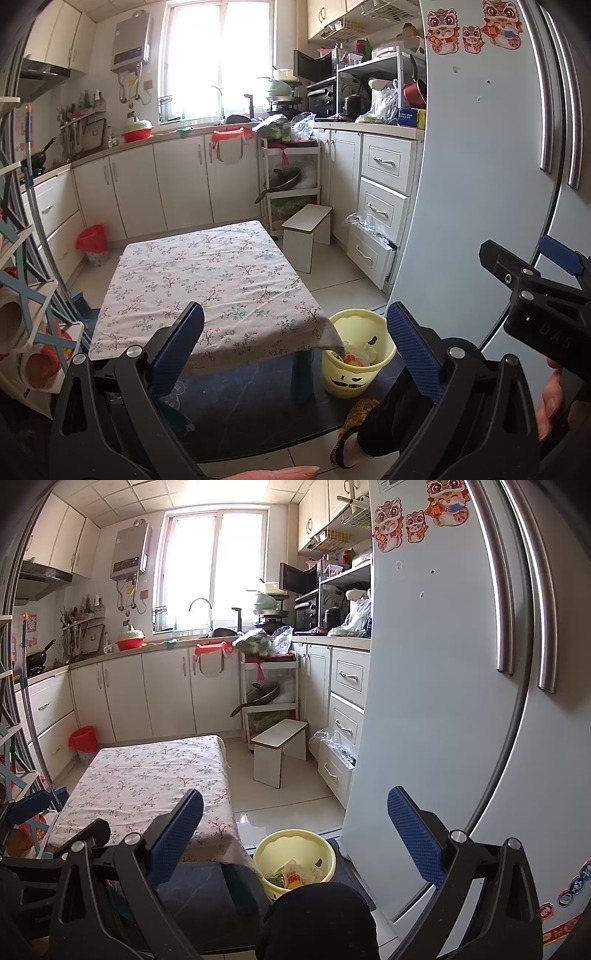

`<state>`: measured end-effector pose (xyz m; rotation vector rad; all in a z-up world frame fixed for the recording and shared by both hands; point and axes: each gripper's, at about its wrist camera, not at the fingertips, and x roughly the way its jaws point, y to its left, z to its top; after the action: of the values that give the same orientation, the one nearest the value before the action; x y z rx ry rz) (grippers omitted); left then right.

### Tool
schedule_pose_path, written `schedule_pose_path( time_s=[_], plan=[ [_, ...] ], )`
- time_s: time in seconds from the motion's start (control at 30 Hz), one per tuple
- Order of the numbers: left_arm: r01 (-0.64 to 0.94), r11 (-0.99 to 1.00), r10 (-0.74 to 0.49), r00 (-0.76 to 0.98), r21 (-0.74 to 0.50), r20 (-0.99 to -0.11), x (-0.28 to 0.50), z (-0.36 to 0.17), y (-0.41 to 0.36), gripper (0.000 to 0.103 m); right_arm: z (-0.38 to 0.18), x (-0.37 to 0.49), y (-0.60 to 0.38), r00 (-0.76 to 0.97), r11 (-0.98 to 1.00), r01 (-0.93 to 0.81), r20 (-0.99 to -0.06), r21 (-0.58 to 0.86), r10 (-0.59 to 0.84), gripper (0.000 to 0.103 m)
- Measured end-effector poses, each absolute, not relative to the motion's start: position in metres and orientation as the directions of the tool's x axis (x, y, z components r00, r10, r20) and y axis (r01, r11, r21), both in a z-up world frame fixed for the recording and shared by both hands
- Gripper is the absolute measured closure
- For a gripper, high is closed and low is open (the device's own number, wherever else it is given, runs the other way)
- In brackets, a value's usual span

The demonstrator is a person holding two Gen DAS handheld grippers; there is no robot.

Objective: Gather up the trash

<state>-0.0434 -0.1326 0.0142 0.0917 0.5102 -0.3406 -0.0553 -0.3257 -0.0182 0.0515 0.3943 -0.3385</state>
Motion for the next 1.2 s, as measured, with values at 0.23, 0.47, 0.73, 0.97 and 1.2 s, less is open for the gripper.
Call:
schedule_pose_path(
  time_s=[0.23,0.47,0.73,0.97,1.2],
  plan=[
    [0.341,0.940,-0.296,0.818,0.002,-0.493,-0.0435,0.0141,-0.1331,0.008,-0.0172,-0.0567,-0.3250,0.868,0.943,0.333,-0.384,-0.021,-0.315,0.007],
    [0.340,0.940,-0.294,0.819,0.005,-0.492,-0.0450,0.0154,-0.1333,0.008,-0.0173,-0.0567,-0.3242,0.868,0.943,0.333,-0.383,-0.020,-0.315,0.007],
    [0.340,0.941,-0.293,0.821,0.008,-0.490,-0.0453,0.0163,-0.1343,0.008,-0.0170,-0.0572,-0.3238,0.869,0.943,0.333,-0.383,-0.019,-0.314,0.007],
    [0.340,0.940,-0.292,0.823,0.011,-0.488,-0.0467,0.0171,-0.1337,0.008,-0.0166,-0.0585,-0.3228,0.869,0.943,0.333,-0.382,-0.019,-0.315,0.007],
    [0.341,0.940,-0.293,0.823,0.011,-0.487,-0.0468,0.0170,-0.1337,0.008,-0.0169,-0.0587,-0.3224,0.869,0.943,0.333,-0.382,-0.019,-0.314,0.007]
  ],
)
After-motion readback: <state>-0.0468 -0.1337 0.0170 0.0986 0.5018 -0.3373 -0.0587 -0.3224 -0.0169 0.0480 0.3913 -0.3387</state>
